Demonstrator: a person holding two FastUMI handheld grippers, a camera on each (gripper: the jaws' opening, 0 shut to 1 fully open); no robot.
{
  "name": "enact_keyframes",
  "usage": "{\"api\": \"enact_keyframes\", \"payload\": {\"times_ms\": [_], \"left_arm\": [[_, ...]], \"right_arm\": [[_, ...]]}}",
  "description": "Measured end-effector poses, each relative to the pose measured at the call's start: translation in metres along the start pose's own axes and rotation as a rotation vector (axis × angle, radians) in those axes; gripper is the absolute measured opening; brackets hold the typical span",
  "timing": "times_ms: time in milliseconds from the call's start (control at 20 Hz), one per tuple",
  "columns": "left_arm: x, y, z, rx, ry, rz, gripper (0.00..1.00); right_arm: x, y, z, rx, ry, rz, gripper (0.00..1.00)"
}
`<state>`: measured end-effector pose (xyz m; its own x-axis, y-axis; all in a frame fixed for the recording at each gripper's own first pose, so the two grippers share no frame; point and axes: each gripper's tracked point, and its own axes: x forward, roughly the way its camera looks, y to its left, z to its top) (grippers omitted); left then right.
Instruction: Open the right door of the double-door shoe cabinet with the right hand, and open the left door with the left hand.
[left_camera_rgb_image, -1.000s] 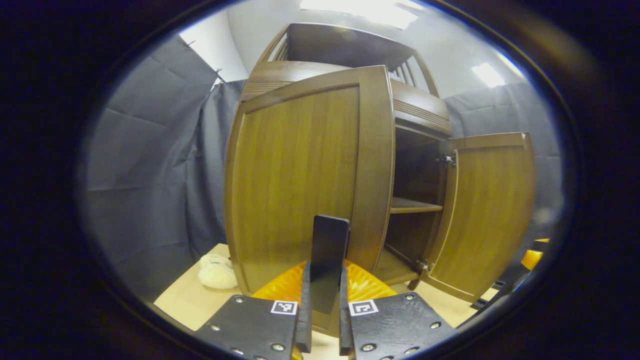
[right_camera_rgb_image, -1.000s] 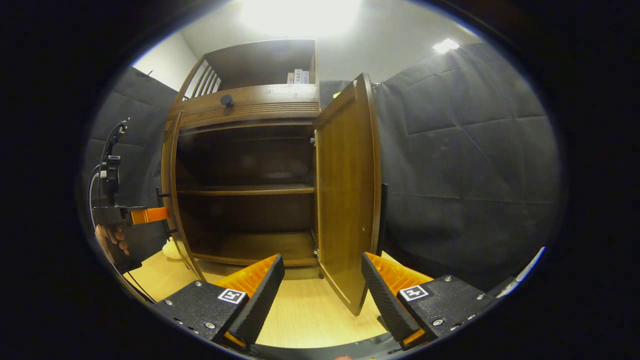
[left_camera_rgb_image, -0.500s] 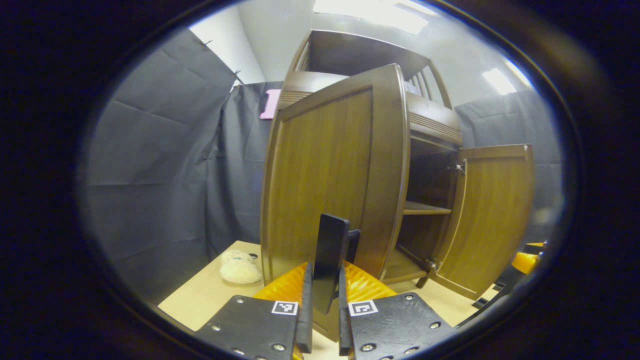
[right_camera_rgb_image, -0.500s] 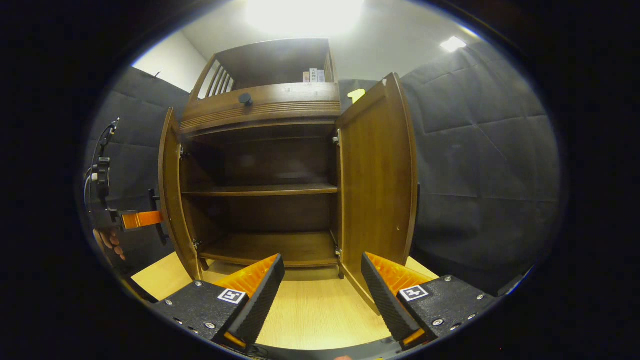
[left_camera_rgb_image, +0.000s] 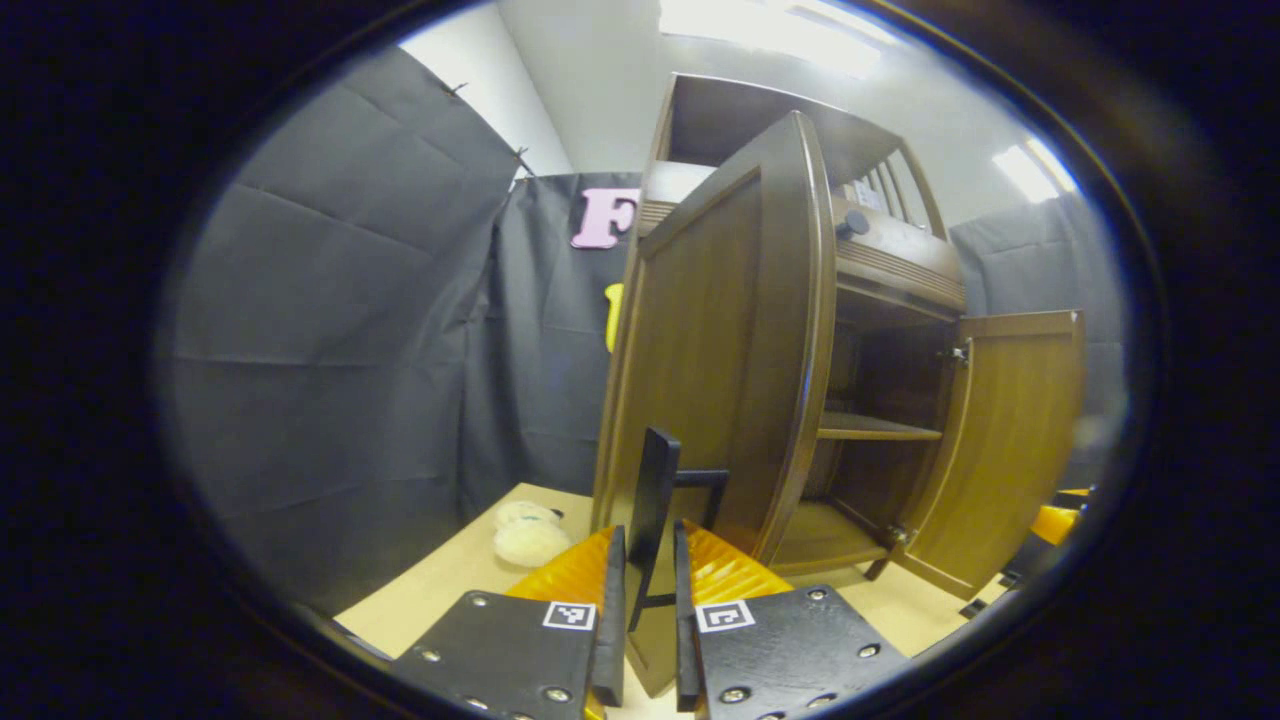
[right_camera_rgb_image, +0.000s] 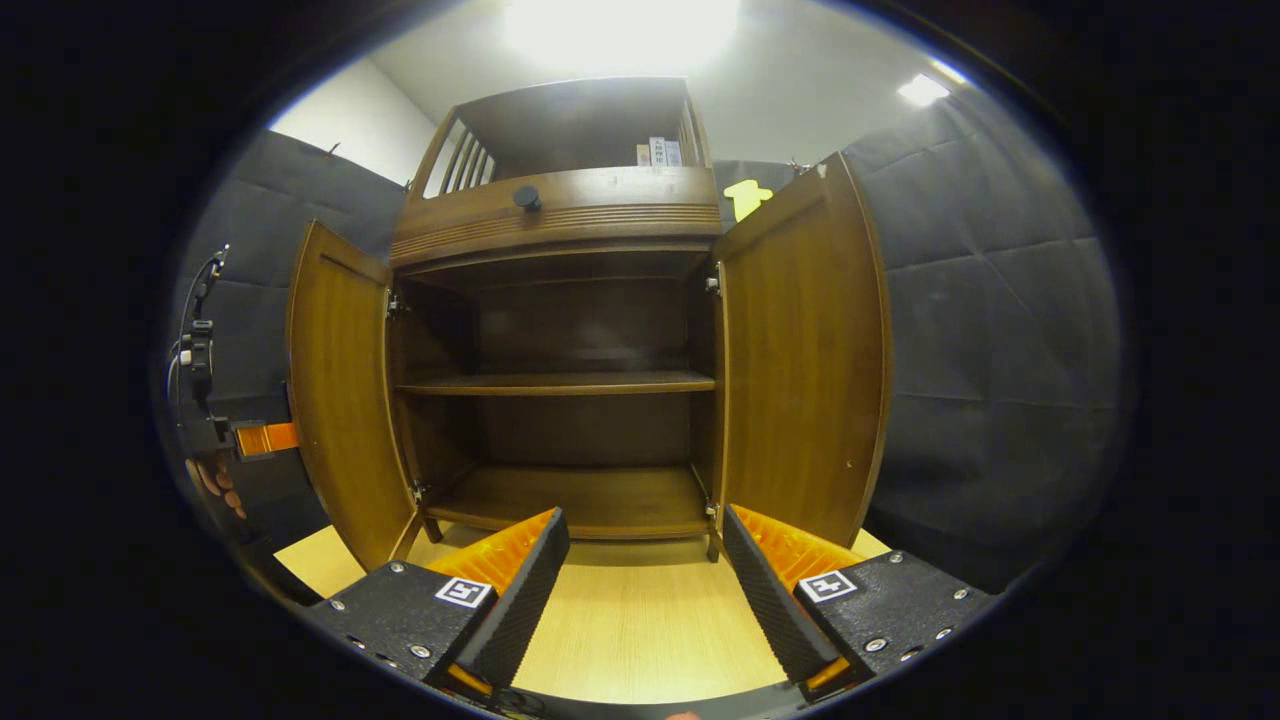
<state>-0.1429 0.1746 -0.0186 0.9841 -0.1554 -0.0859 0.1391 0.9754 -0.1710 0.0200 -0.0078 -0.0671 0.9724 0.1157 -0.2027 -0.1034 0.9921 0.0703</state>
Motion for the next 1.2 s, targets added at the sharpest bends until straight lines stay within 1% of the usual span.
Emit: {"api": "enact_keyframes", "payload": {"times_ms": [100,150,250,300,350,400,450,500,550,650,700,750,850,950,1000,1150,1200], "left_arm": [[-0.005,0.012,-0.002,-0.004,-0.002,0.023,0.17],[-0.009,0.018,-0.001,0.001,-0.005,0.042,0.17],[-0.017,0.032,0.001,0.012,-0.012,0.073,0.17],[-0.02,0.038,0.003,0.015,-0.016,0.086,0.17],[-0.024,0.046,0.004,0.019,-0.02,0.1,0.17],[-0.03,0.053,0.005,0.022,-0.023,0.116,0.17],[-0.033,0.06,0.007,0.028,-0.025,0.131,0.17],[-0.037,0.068,0.009,0.036,-0.029,0.146,0.17],[-0.04,0.075,0.009,0.046,-0.032,0.163,0.17],[-0.046,0.097,0.015,0.065,-0.038,0.208,0.17],[-0.05,0.102,0.02,0.07,-0.044,0.229,0.21],[-0.055,0.105,0.022,0.062,-0.051,0.229,0.25],[-0.07,0.112,0.031,0.064,-0.063,0.243,0.17],[-0.084,0.112,0.039,0.078,-0.07,0.258,0.23],[-0.091,0.104,0.045,0.077,-0.071,0.257,0.26],[-0.114,0.075,0.054,0.087,-0.078,0.248,0.17],[-0.119,0.065,0.056,0.091,-0.078,0.24,0.17]], "right_arm": [[0.002,0.007,0.0,0.003,0.001,0.016,0.95],[0.004,0.01,0.001,0.001,0.001,0.023,0.92],[0.006,0.017,0.004,-0.003,-0.004,0.036,0.92],[0.006,0.019,0.006,-0.005,-0.008,0.041,0.95],[0.006,0.02,0.007,-0.006,-0.012,0.046,0.95],[0.005,0.02,0.007,-0.009,-0.012,0.05,0.92],[0.005,0.02,0.007,-0.012,-0.013,0.053,0.95],[0.004,0.021,0.01,-0.015,-0.016,0.057,0.92],[0.002,0.022,0.012,-0.019,-0.022,0.059,0.95],[0.001,0.023,0.017,-0.022,-0.036,0.058,0.95],[0.001,0.023,0.019,-0.017,-0.041,0.054,0.95],[0.0,0.025,0.022,-0.01,-0.044,0.055,0.95],[-0.001,0.021,0.028,-0.006,-0.054,0.054,0.95],[-0.006,0.012,0.037,-0.01,-0.066,0.049,0.95],[-0.009,0.008,0.042,-0.01,-0.074,0.05,0.95],[-0.019,-0.006,0.054,-0.014,-0.091,0.055,0.95],[-0.023,-0.009,0.058,-0.017,-0.09,0.057,0.95]]}}
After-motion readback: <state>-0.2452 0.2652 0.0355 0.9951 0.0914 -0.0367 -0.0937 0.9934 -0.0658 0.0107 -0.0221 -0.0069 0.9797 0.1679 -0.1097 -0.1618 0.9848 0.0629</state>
